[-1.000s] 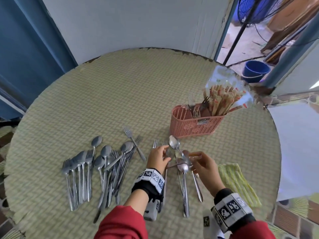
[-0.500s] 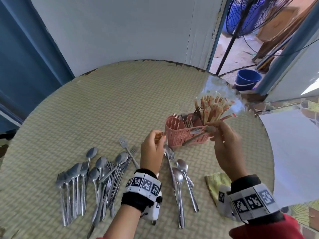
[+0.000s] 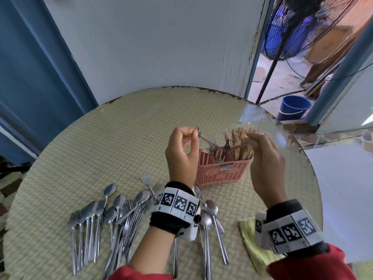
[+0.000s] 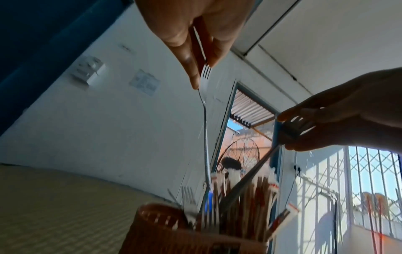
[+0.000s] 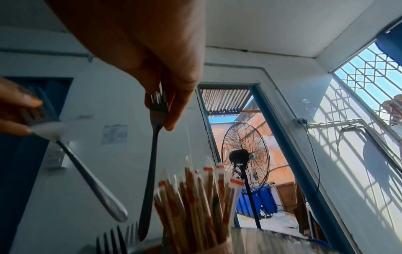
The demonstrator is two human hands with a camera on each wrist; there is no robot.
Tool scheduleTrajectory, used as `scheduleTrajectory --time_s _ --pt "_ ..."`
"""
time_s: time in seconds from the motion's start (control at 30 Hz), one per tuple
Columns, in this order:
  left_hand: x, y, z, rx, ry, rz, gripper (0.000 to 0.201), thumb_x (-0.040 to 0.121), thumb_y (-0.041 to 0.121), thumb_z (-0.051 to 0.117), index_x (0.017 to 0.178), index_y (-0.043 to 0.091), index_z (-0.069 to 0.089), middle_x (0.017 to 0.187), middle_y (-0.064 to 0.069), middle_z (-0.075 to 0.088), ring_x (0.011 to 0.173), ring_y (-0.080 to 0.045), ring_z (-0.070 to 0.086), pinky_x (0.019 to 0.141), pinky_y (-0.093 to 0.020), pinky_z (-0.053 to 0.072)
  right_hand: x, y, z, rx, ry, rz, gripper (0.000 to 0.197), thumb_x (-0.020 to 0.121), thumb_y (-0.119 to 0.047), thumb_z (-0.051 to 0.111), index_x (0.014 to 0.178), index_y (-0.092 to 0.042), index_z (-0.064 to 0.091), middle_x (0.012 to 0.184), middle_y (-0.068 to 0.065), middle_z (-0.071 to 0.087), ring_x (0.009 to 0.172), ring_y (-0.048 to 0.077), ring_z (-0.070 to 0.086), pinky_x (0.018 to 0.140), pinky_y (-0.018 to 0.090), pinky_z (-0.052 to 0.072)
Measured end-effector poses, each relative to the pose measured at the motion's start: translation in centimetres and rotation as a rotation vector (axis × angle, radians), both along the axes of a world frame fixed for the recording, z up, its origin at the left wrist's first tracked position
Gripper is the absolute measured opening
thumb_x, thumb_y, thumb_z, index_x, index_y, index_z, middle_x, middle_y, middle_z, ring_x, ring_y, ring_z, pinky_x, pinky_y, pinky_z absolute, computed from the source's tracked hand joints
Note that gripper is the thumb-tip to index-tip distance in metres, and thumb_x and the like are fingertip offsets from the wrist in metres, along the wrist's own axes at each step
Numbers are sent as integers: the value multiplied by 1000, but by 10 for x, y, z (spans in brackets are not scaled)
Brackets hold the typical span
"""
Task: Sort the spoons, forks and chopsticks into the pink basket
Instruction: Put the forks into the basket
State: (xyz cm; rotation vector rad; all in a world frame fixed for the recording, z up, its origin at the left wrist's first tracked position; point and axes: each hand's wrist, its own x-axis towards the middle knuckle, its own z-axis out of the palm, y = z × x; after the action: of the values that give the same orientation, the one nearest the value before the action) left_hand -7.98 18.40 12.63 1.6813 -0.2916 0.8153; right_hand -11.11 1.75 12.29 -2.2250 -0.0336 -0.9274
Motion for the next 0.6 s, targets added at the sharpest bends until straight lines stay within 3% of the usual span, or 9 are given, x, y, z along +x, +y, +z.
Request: scheduleTrajectory --time_s 0.07,0.17,0.33,0.4,0.5,0.6 --pt "6 -8 -13 52 71 -32 3 89 5 57 89 2 56 92 -3 64 87 -1 63 79 -16 53 4 0 -13 -17 126 50 31 92 9 42 116 -2 59 108 13 63 100 25 58 81 13 33" --pt "10 -16 -30 125 185 -89 5 90 10 56 91 5 58 93 -1 66 85 3 62 77 -12 51 6 0 -26 -56 252 138 34 95 5 38 124 -1 53 118 13 59 111 24 54 90 16 33" --pt "6 -19 -40 112 367 -175 15 92 19 55 101 10 64 90 11 66 83 8 62 73 -6 46 8 0 -32 -29 359 246 38 100 -11 35 136 -3 44 125 11 55 115 20 50 88 9 28" --pt "4 -16 -40 124 429 -218 21 94 23 52 109 13 64 96 13 66 87 10 61 75 -6 46 10 1 -33 -33 371 260 39 100 -15 36 138 -6 43 128 8 54 118 18 48 92 14 30" --pt "0 -6 -38 122 459 -228 25 94 28 51 113 16 62 104 13 66 96 9 60 81 -5 45 10 8 -32 -82 237 205 31 97 -12 43 126 -8 53 116 5 57 109 19 49 95 30 40" --pt "-4 10 -38 106 458 -140 17 94 31 51 103 24 64 98 18 66 92 9 59 77 -3 43 6 21 -30 -39 89 221 25 90 -14 41 102 -10 61 95 -1 57 91 15 51 80 28 44"
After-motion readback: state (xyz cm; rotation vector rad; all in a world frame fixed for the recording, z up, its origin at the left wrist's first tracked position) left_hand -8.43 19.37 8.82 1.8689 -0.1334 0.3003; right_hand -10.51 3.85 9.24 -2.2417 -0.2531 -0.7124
